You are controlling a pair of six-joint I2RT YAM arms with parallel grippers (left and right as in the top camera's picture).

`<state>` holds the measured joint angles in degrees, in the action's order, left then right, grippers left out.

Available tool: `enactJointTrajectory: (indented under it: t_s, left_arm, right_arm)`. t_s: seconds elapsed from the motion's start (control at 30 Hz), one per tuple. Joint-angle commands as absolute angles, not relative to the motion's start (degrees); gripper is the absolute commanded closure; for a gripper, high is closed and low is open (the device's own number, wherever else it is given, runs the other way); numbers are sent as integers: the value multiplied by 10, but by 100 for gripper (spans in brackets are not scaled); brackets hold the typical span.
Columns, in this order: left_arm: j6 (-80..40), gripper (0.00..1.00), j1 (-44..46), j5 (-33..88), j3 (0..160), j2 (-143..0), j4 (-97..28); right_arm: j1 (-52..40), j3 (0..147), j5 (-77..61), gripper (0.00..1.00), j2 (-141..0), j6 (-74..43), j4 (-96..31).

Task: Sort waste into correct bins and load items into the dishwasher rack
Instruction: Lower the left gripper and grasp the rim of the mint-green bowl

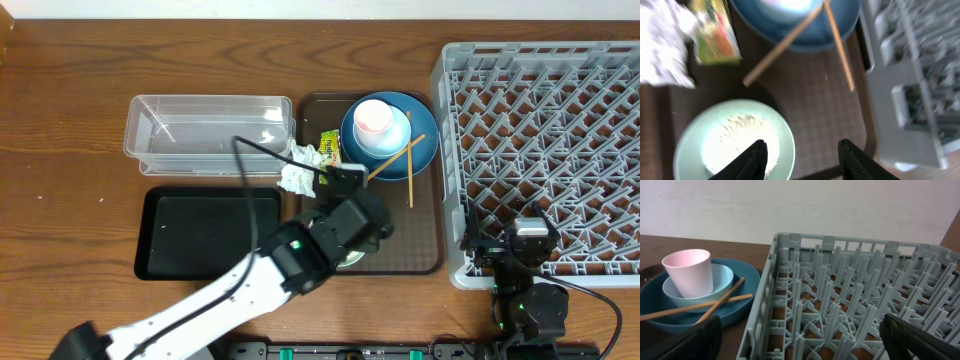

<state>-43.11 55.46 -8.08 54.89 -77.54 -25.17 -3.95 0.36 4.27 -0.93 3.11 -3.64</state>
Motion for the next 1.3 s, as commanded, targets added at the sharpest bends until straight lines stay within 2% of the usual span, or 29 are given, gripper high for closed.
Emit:
enactJointTrajectory:
  t_s: [0.0,0.4,0.47,0.9,1.27]
  left_arm:
    - [-438,53,565,-55,555,-813,-252]
    - [-438,56,592,-51,555,-896,-251]
    - [-438,60,592,-51,555,-904,-251]
    - [-438,60,592,-73,554,-960,-238]
    - [-436,72,592,-92,554,-962,-236]
  right_arm:
    - [-45,3,41,1,-9,22,-39]
    - [-45,3,41,1,-9,22,-39]
    - [-45,3,41,1,-9,22,-39]
    - [-45,3,40,1,-9,22,-39]
    - [-45,3,41,1,-9,22,-39]
